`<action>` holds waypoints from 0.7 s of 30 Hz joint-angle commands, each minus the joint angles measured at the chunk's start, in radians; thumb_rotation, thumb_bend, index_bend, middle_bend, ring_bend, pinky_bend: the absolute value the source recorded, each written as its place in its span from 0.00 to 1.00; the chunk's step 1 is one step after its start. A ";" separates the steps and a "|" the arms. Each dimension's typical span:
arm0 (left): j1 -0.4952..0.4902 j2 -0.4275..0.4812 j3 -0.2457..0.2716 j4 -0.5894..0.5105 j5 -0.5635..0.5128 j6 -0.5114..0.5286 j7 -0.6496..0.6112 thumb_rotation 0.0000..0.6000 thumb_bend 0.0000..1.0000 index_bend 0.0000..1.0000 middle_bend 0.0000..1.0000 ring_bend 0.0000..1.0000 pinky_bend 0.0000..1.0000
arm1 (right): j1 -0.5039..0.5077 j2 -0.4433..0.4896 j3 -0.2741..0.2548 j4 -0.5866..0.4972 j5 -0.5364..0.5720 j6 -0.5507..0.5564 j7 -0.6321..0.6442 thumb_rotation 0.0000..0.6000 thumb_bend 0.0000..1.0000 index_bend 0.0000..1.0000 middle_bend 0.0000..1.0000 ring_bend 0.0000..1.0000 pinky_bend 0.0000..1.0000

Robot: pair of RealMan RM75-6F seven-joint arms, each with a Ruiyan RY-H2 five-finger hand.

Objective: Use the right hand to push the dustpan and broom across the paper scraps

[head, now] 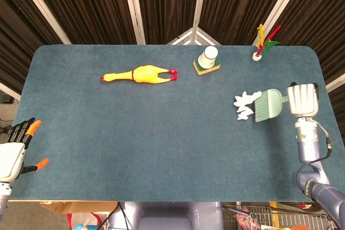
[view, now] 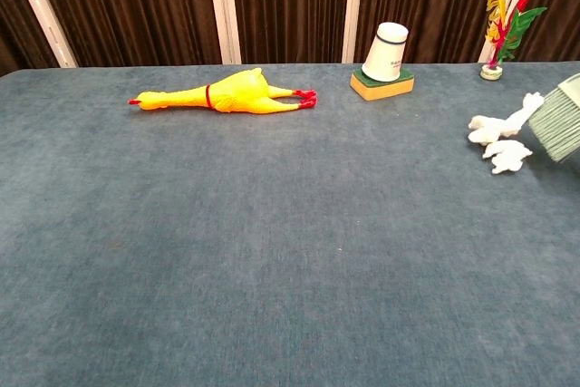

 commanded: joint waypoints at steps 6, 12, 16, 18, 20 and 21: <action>0.000 -0.003 -0.003 0.000 -0.007 -0.001 0.006 1.00 0.00 0.00 0.00 0.00 0.00 | 0.003 0.057 0.028 -0.130 -0.017 0.059 -0.011 1.00 0.58 0.75 0.95 0.96 0.83; 0.000 -0.002 -0.004 0.000 -0.010 -0.003 0.006 1.00 0.00 0.00 0.00 0.00 0.00 | 0.000 0.095 0.043 -0.300 -0.029 0.104 -0.034 1.00 0.58 0.75 0.95 0.96 0.83; 0.000 -0.002 -0.003 0.001 -0.009 -0.003 0.004 1.00 0.00 0.00 0.00 0.00 0.00 | -0.020 0.116 0.040 -0.449 -0.036 0.136 -0.040 1.00 0.58 0.75 0.95 0.96 0.83; -0.001 -0.002 -0.002 0.001 -0.008 -0.004 0.003 1.00 0.00 0.00 0.00 0.00 0.00 | -0.030 0.120 0.027 -0.513 -0.055 0.154 -0.040 1.00 0.58 0.75 0.95 0.96 0.83; -0.001 -0.002 -0.002 0.001 -0.005 -0.003 0.004 1.00 0.00 0.00 0.00 0.00 0.00 | -0.042 0.119 0.013 -0.567 -0.064 0.167 -0.047 1.00 0.58 0.75 0.95 0.96 0.83; 0.000 -0.002 -0.001 0.000 -0.004 -0.002 0.005 1.00 0.00 0.00 0.00 0.00 0.00 | -0.049 0.116 0.006 -0.595 -0.065 0.173 -0.057 1.00 0.58 0.75 0.95 0.96 0.83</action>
